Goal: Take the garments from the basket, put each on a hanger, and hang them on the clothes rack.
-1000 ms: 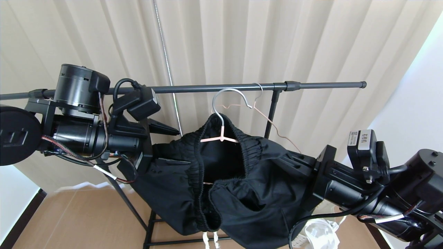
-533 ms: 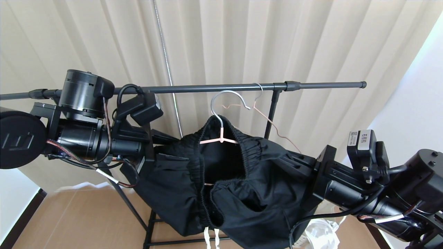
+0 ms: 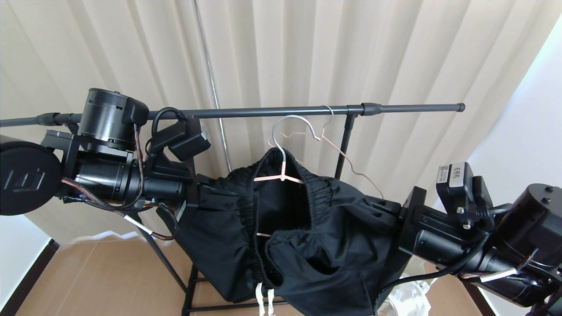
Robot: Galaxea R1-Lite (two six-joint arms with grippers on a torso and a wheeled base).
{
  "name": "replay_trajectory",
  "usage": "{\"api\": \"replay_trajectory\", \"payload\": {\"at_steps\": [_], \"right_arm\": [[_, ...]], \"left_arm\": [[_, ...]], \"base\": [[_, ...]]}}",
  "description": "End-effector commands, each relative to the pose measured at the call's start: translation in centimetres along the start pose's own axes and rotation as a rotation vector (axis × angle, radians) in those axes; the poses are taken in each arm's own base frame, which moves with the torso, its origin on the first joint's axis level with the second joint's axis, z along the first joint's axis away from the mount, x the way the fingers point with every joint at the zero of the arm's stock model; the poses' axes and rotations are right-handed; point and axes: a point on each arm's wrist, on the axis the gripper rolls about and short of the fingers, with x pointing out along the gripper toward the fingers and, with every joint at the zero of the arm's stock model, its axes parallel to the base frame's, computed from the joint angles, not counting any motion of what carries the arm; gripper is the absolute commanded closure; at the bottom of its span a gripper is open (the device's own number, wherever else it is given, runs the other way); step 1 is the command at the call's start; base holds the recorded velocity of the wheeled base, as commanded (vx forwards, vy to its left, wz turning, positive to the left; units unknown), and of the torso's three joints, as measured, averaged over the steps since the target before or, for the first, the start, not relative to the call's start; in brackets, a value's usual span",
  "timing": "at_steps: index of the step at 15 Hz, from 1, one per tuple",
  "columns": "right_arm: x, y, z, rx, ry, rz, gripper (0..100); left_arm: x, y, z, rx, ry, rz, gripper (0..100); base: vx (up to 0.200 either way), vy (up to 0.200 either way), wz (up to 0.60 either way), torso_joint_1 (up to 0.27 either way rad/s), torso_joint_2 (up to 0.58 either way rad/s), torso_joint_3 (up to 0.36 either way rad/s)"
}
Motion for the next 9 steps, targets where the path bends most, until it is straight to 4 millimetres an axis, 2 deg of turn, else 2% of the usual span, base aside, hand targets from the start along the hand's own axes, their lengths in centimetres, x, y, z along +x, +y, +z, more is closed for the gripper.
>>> {"api": "replay_trajectory", "payload": {"at_steps": [1,5,6,9], "right_arm": [[-0.63,0.16,1.33,-0.007,-0.025,0.001,100],[-0.82,0.08,1.11,-0.01,-0.015,-0.006,100],[-0.92,0.09,1.04,-0.012,-0.012,-0.007,0],[-1.28,0.25,1.05,-0.006,0.004,0.003,0]], "left_arm": [[-0.05,0.04,0.09,0.002,-0.004,0.003,100],[-0.23,0.08,0.28,-0.002,-0.015,0.015,100],[-0.26,0.11,0.26,-0.009,-0.015,0.016,100],[-0.5,0.18,0.48,-0.027,-0.031,0.033,100]], "base": [[0.0,0.0,0.0,0.0,0.0,0.0],[0.0,0.0,0.0,0.0,0.0,0.0],[0.0,0.0,0.0,0.0,0.0,0.0],[0.0,0.0,0.0,0.0,0.0,0.0]]}}
